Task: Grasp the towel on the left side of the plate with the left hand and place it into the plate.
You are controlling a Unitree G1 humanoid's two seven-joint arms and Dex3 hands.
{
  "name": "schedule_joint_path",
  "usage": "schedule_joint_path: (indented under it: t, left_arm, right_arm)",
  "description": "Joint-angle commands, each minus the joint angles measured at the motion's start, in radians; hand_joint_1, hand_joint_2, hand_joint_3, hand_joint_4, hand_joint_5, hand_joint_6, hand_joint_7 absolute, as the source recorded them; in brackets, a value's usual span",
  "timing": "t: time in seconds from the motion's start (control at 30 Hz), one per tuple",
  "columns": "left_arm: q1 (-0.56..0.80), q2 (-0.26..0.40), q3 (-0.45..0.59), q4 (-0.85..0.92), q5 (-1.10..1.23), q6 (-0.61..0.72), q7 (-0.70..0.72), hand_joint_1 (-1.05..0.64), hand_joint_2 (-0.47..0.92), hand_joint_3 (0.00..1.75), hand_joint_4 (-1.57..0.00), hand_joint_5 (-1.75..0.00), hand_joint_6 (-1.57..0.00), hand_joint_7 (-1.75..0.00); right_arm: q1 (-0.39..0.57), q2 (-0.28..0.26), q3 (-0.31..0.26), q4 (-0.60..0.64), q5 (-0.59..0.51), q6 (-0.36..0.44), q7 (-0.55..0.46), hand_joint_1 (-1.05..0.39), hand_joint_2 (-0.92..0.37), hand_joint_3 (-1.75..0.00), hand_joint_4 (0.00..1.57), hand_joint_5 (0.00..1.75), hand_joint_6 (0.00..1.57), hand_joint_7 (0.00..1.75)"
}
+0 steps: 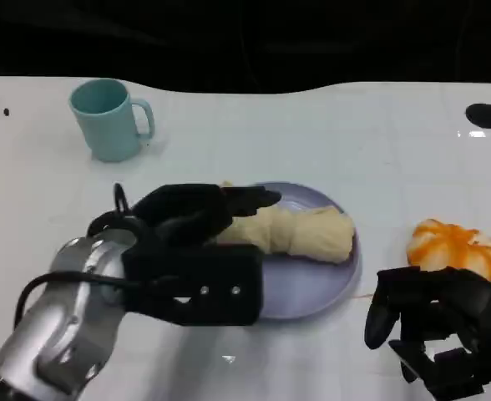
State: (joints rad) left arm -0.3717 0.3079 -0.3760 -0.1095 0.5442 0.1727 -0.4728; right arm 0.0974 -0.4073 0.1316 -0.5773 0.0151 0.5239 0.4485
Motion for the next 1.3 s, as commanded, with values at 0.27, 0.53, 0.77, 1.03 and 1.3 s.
schedule_joint_path:
  t: [0.27, 0.53, 0.77, 1.03, 1.3]
  left_arm:
    - [0.281, -0.139, 0.314, -0.344, -0.445, 0.275, 0.035, -0.35, 0.92, 0.26, -0.73, -0.79, -0.78, -0.19]
    - [0.372, -0.235, 0.468, -0.521, -0.71, 0.6, 0.103, -0.06, 0.41, 1.42, -0.81, -1.6, -0.82, -1.24]
    - [0.378, -0.273, 0.57, -0.48, -0.873, 0.734, 0.16, -0.09, 0.46, 1.47, -0.9, -1.75, -0.77, -1.7]
    - [0.351, -0.227, 0.578, -0.383, -0.976, 0.767, 0.166, -0.09, 0.48, 1.47, -0.87, -1.75, -0.74, -1.75]
    - [0.355, -0.212, 0.553, -0.368, -0.987, 0.756, 0.186, -0.1, 0.44, 1.5, -0.9, -1.75, -0.77, -1.72]
  right_arm:
    - [-0.008, -0.006, -0.007, -0.003, 0.01, 0.009, -0.002, 0.04, -0.58, -1.08, 0.7, 1.7, 0.69, 1.44]
    - [-0.01, -0.013, -0.014, -0.001, 0.006, 0.005, 0.0, 0.04, -0.58, -1.08, 0.7, 1.69, 0.69, 1.42]
    - [-0.006, -0.011, -0.017, 0.007, 0.006, -0.001, -0.001, 0.05, -0.58, -1.08, 0.7, 1.69, 0.7, 1.43]
    - [0.003, -0.008, -0.018, 0.012, 0.006, -0.019, -0.004, 0.05, -0.58, -1.08, 0.71, 1.68, 0.7, 1.43]
    - [0.002, -0.003, -0.016, 0.023, 0.005, -0.03, -0.008, 0.04, -0.57, -1.1, 0.7, 1.67, 0.7, 1.43]
